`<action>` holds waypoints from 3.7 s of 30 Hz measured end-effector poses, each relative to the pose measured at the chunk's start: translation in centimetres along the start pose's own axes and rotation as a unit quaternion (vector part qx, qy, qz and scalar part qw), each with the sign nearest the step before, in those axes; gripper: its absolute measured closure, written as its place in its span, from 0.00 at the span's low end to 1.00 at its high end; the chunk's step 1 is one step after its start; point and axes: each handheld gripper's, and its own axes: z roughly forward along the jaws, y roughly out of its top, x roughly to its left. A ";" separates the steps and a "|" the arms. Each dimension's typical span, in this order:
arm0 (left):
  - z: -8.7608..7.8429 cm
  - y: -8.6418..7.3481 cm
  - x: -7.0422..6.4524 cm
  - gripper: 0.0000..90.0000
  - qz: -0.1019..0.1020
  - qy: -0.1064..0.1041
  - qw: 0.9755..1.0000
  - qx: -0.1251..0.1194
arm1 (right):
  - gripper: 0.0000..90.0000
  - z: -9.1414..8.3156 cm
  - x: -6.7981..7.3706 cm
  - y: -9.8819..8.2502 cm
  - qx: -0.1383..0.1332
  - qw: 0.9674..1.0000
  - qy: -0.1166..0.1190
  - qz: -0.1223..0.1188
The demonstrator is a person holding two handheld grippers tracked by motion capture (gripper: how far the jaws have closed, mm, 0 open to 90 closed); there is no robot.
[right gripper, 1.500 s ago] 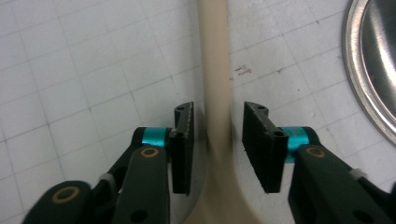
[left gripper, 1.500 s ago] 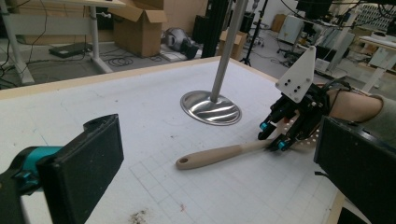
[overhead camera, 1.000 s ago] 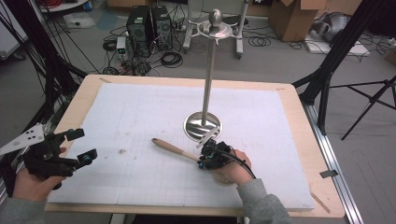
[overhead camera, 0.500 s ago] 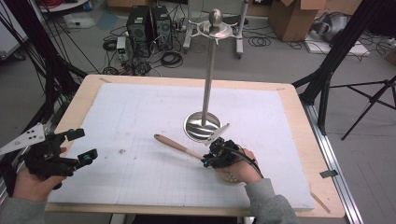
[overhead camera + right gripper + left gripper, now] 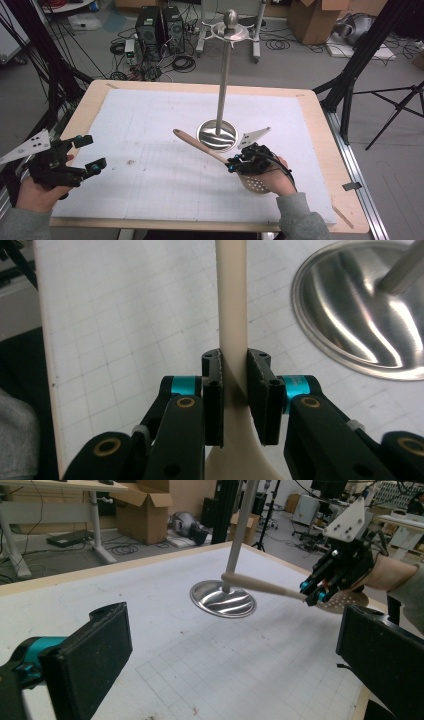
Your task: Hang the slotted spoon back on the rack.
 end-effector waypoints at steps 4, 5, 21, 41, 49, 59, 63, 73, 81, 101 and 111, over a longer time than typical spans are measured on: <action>0.4 0.0 0.0 0.02 -0.001 -0.009 1.000 0.001 | 0.87 -1.4 -0.2 -0.1 -0.015 1.000 0.004 -0.007; 0.5 0.1 -0.1 0.02 -0.002 -0.011 1.000 0.000 | 0.87 -1.6 -0.3 -0.2 -0.020 1.000 0.009 -0.006; 1.4 0.2 -0.2 0.02 -0.006 -0.023 1.000 0.004 | 0.87 -5.8 -1.7 -1.8 -0.083 0.996 0.018 -0.004; 1.9 0.3 0.0 0.02 -0.011 -0.028 1.000 0.005 | 0.87 -10.3 -2.5 -3.6 -0.140 0.990 -0.018 0.026; 2.3 0.2 0.1 0.02 -0.013 -0.029 0.999 0.009 | 0.87 -12.1 -2.7 -4.3 -0.166 0.985 -0.038 0.028; 2.6 0.0 0.0 0.02 -0.013 -0.032 0.999 0.014 | 0.87 -13.5 -2.9 -4.6 -0.192 0.979 -0.064 0.032; 2.6 0.0 0.0 0.02 -0.014 -0.031 0.999 0.014 | 0.87 -14.2 -3.0 -4.6 -0.205 0.975 -0.074 0.028; 2.8 -0.1 0.0 0.02 -0.016 -0.032 0.999 0.016 | 0.87 -15.6 -3.1 -4.4 -0.227 0.970 -0.085 0.033; 3.0 -0.2 0.0 0.02 -0.016 -0.033 0.999 0.018 | 0.87 -16.5 -3.2 -3.8 -0.244 0.964 -0.102 0.036; 2.9 -0.1 -0.1 0.02 -0.014 -0.033 0.999 0.015 | 0.87 -19.2 -3.7 -2.5 -0.260 0.960 -0.101 0.026; 3.0 -0.2 -0.2 0.02 -0.017 -0.034 0.999 0.017 | 0.87 -19.4 -4.6 -1.7 -0.263 0.960 -0.087 0.026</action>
